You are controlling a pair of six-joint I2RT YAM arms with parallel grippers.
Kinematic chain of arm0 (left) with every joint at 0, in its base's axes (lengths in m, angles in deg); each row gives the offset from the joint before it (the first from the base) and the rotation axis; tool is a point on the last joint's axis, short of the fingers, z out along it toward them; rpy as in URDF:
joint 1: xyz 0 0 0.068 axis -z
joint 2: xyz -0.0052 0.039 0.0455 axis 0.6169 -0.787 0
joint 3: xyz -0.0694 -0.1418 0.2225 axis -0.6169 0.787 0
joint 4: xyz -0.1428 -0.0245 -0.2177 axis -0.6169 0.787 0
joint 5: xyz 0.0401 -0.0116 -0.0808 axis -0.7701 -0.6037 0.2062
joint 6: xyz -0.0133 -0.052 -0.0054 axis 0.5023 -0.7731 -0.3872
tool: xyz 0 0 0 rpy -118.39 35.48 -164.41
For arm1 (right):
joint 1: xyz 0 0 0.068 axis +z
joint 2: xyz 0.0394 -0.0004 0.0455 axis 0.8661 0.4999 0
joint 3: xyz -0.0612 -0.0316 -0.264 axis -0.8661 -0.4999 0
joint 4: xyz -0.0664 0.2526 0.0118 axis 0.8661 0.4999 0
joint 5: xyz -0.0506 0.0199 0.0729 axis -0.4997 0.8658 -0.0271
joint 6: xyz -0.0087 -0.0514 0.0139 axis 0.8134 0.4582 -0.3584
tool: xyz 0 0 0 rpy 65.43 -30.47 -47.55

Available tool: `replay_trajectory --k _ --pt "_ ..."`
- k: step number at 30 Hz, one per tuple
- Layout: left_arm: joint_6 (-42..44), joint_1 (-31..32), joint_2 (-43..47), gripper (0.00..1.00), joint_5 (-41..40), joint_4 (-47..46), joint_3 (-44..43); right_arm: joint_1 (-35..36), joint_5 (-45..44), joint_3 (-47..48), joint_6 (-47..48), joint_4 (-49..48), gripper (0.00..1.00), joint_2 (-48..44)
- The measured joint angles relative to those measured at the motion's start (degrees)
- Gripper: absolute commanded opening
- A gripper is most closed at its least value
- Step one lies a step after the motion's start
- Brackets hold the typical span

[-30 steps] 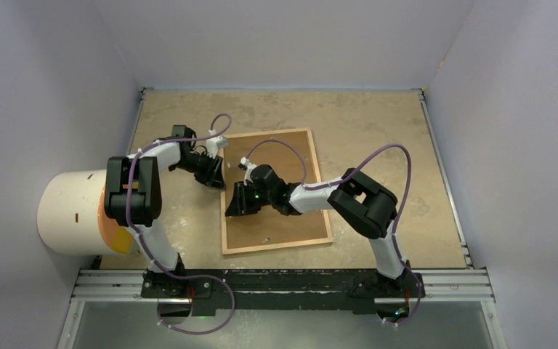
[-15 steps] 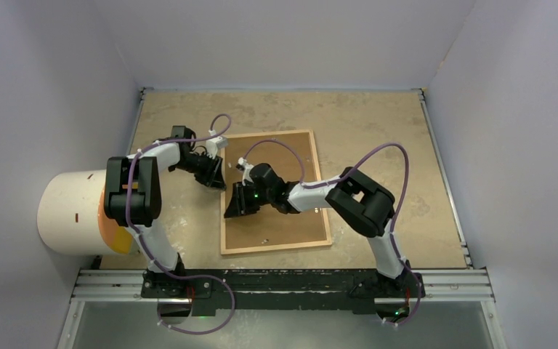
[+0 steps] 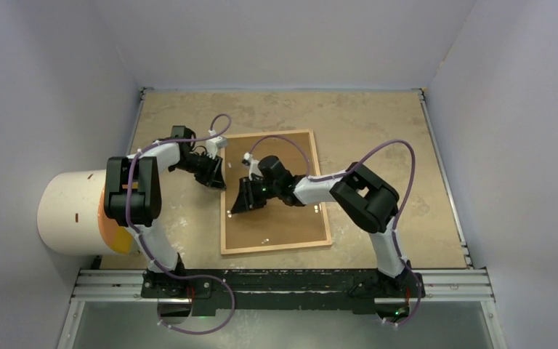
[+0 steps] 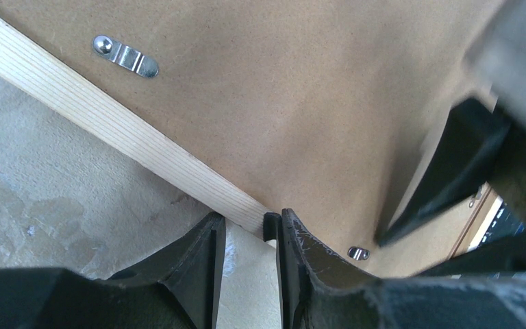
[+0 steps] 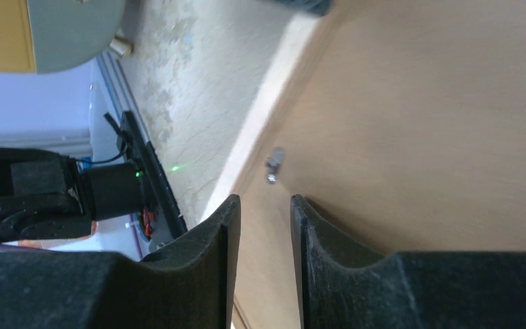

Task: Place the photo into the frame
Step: Install the photo frame at the center of the board.

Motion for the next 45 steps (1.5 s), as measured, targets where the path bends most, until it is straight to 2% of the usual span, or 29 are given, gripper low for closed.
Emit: replay_trajectory --k 7,16,26,45 --pt "0.1 -0.2 0.0 0.29 0.2 0.2 -0.1 -5.5 -0.7 -0.8 1.8 1.5 0.36 -1.7" --pt "1.5 -1.4 -0.3 0.22 2.3 0.5 0.2 -1.4 -0.7 0.4 2.2 0.8 0.31 -0.1" --pt "1.6 -2.8 -1.5 0.13 5.0 0.5 0.3 0.0 -1.4 1.6 2.2 -0.3 0.32 1.1" --pt "1.6 -3.0 -1.8 0.11 5.6 0.5 0.3 0.4 -0.4 3.5 2.7 -0.8 0.27 2.9"
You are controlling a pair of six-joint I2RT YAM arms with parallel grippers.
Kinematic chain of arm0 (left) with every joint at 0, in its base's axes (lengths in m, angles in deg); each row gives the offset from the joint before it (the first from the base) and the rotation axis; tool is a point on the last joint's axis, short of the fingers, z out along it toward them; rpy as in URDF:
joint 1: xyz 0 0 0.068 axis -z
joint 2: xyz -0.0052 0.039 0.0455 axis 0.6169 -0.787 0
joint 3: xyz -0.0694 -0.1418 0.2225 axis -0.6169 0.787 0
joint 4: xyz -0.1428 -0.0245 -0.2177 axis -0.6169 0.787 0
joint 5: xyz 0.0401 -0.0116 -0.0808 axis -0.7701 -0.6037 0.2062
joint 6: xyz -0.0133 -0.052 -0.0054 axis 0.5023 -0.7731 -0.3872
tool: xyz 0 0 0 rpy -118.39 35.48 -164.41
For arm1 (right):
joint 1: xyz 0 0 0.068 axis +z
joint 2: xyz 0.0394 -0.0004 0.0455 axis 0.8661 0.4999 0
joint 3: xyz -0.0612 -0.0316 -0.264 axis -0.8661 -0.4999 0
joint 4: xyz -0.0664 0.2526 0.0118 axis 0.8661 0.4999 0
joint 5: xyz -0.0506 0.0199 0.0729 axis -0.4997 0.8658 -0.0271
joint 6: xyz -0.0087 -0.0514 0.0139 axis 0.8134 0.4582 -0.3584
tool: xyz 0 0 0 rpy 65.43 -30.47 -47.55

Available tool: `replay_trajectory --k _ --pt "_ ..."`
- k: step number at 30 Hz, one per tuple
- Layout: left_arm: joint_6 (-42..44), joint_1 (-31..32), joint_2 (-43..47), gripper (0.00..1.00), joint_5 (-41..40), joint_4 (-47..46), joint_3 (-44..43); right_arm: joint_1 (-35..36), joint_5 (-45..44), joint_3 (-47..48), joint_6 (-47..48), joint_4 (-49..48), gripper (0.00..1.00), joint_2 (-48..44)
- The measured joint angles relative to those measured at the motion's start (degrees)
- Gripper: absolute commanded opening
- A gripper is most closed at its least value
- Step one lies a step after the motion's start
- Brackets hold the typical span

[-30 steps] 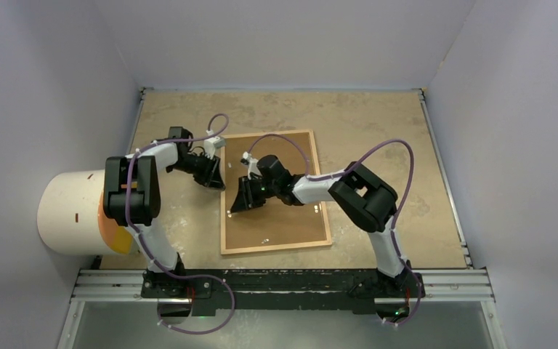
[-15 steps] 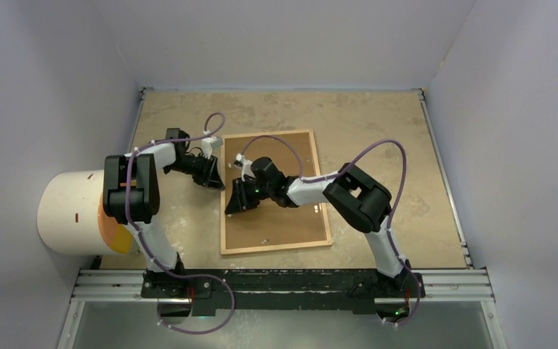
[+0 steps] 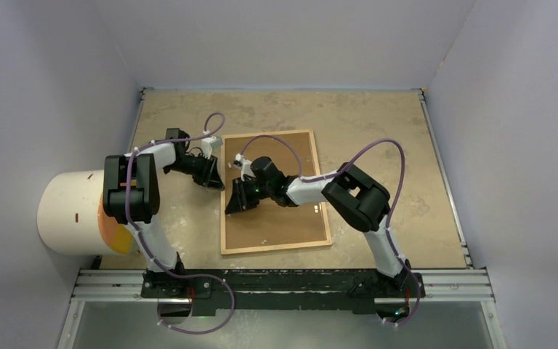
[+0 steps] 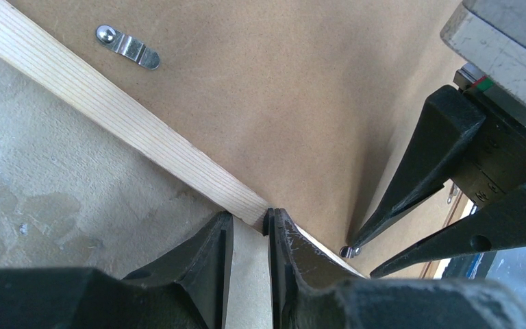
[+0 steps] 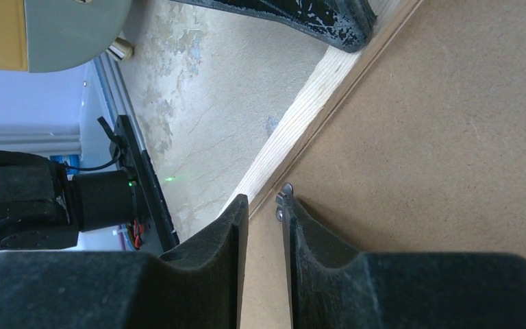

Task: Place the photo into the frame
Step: Install the photo frame at the center of the board.

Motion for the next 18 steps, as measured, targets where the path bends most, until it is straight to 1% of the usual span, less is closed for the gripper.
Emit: replay_trajectory --k 5,11,18 --pt "0.0 0.0 0.0 0.10 0.0 0.0 0.0 0.0 1.0 0.8 0.2 -0.2 0.26 0.8" --pt "0.0 -0.1 -0.3 0.10 0.2 0.3 -0.2 0.0 1.4 1.1 0.5 -0.3 0.22 1.1" --pt "0.0 -0.2 -0.3 0.10 0.3 0.3 -0.3 0.0 2.5 1.9 1.0 -0.5 0.22 1.9"
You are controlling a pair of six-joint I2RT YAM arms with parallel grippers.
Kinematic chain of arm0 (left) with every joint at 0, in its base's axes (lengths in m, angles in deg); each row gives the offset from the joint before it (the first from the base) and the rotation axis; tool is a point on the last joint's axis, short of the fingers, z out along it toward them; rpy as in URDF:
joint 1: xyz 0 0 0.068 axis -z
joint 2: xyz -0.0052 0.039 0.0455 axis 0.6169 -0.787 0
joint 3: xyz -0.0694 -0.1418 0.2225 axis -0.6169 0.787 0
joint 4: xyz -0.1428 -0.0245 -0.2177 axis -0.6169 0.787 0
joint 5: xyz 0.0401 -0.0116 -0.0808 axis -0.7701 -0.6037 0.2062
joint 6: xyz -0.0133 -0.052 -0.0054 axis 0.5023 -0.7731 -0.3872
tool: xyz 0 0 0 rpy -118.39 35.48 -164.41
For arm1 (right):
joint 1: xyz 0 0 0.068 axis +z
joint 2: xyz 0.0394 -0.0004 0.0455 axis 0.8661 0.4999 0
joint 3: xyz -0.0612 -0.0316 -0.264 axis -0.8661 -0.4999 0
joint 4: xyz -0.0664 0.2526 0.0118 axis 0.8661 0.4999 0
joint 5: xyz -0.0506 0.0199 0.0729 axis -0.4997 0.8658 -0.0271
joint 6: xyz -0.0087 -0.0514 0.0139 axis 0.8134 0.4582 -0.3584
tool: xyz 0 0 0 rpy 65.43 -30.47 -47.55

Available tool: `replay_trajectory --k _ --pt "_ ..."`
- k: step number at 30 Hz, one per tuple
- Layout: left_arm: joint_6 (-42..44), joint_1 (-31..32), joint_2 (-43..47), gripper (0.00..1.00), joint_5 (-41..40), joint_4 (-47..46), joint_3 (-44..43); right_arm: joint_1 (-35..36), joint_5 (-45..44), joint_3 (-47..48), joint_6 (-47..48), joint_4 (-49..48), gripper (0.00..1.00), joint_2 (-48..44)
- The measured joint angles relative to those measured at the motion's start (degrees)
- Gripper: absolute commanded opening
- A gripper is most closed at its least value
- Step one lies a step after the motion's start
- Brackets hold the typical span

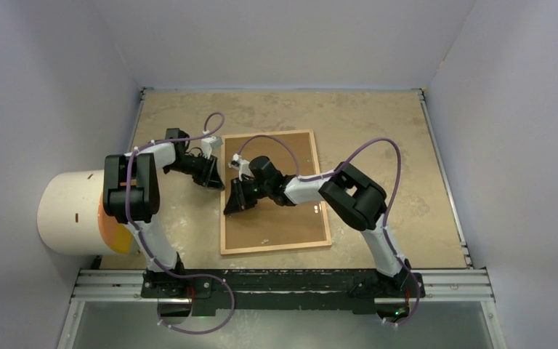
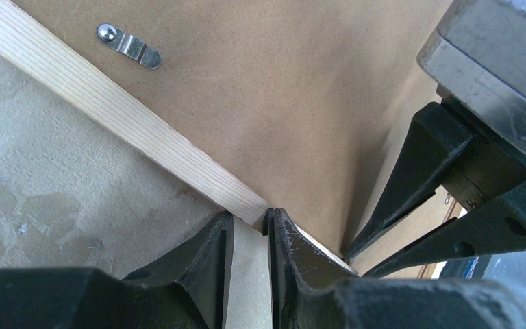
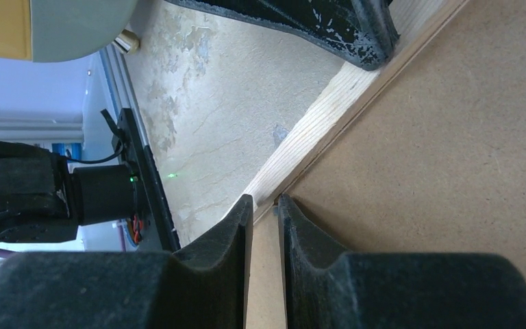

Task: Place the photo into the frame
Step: Install the photo frame at the center of the board.

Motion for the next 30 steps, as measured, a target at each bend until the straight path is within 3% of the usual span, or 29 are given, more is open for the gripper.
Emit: replay_trajectory --k 10,17,24,30 --pt "0.0 0.0 0.0 0.09 0.0 0.1 0.0 -0.1 1.9 2.6 1.8 2.7 0.23 1.1" --pt "0.1 -0.3 -0.1 0.13 -0.1 0.9 -0.5 -1.2 2.5 3.4 2.0 4.1 0.37 0.9" --pt "1.6 -2.2 -3.3 0.22 -1.5 5.6 -5.9 -8.9 2.2 4.9 1.7 4.4 0.40 0.2" --pt "0.7 -3.8 -7.8 0.23 -1.0 6.2 -11.3 -14.0 -0.7 11.6 2.1 6.3 0.41 1.0"
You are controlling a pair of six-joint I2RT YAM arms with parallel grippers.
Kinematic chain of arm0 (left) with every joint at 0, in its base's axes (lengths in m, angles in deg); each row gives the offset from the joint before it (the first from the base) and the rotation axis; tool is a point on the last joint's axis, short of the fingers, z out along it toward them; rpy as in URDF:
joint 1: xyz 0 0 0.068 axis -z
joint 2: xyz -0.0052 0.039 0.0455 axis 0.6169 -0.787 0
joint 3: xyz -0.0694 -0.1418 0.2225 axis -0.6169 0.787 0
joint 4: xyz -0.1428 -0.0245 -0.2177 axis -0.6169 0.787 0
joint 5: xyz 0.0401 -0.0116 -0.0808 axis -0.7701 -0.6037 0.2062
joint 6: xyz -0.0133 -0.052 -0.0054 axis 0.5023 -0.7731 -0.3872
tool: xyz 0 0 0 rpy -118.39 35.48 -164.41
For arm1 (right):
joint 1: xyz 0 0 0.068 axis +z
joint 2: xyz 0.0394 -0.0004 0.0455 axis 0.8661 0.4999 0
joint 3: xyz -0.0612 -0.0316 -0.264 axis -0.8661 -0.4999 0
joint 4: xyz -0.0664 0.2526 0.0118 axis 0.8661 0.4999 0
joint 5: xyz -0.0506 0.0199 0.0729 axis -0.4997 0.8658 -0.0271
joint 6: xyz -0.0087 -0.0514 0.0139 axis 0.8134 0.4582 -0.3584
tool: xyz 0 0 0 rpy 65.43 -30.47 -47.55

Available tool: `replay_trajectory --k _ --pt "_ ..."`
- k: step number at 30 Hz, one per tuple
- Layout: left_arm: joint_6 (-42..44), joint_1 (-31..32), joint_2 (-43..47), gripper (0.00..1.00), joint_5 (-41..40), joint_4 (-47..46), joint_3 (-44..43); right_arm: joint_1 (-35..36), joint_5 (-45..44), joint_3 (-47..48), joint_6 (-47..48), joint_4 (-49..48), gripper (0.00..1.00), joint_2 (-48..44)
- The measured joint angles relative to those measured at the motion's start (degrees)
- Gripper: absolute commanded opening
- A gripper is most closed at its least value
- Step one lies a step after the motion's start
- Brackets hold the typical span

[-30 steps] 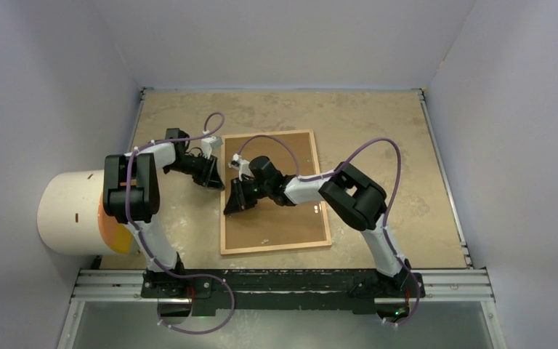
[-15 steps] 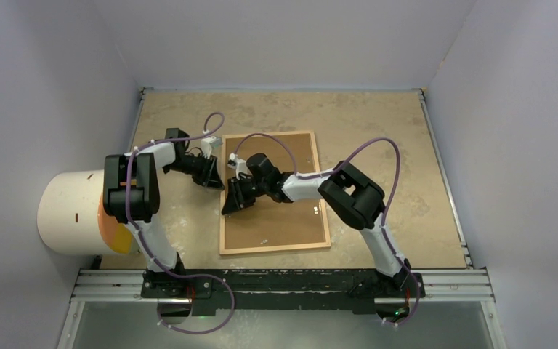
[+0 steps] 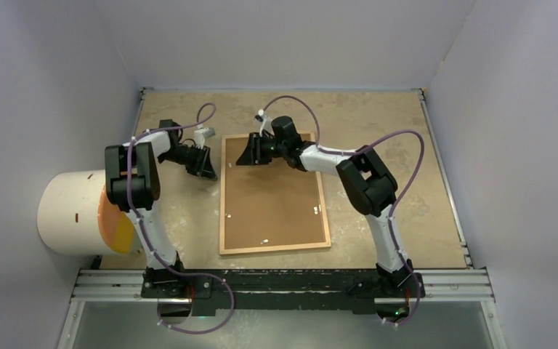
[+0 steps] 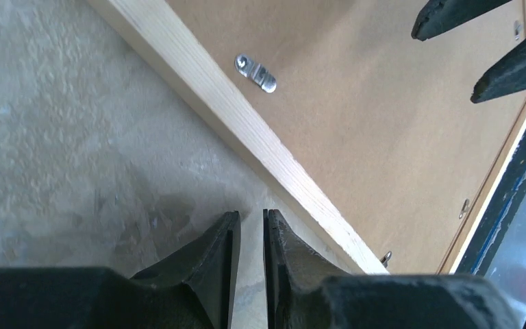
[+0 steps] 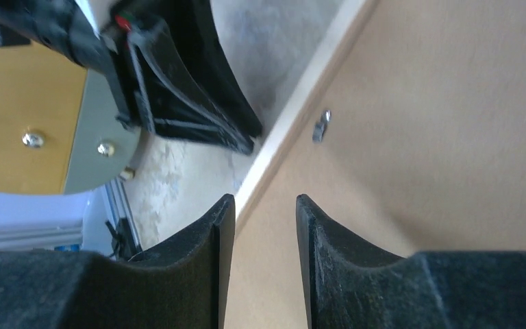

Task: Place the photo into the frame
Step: Install the photo frame at the center of the board.

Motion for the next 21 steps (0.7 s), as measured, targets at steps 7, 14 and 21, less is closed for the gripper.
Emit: replay_trajectory --k 7,14,21 --pt "-0.7 -0.2 -2.5 0.27 4.2 0.6 -2.0 0.6 -2.5 9.2 1.3 2.1 0.42 5.6" --pt "1.2 -0.2 -3.7 0.31 6.8 3.1 -3.2 0.7 -2.4 15.9 1.7 4.7 0.42 12.7" --pt "2.1 -0.2 -4.4 0.30 8.0 3.8 -3.3 0.7 -2.6 16.8 1.9 5.2 0.41 13.2"
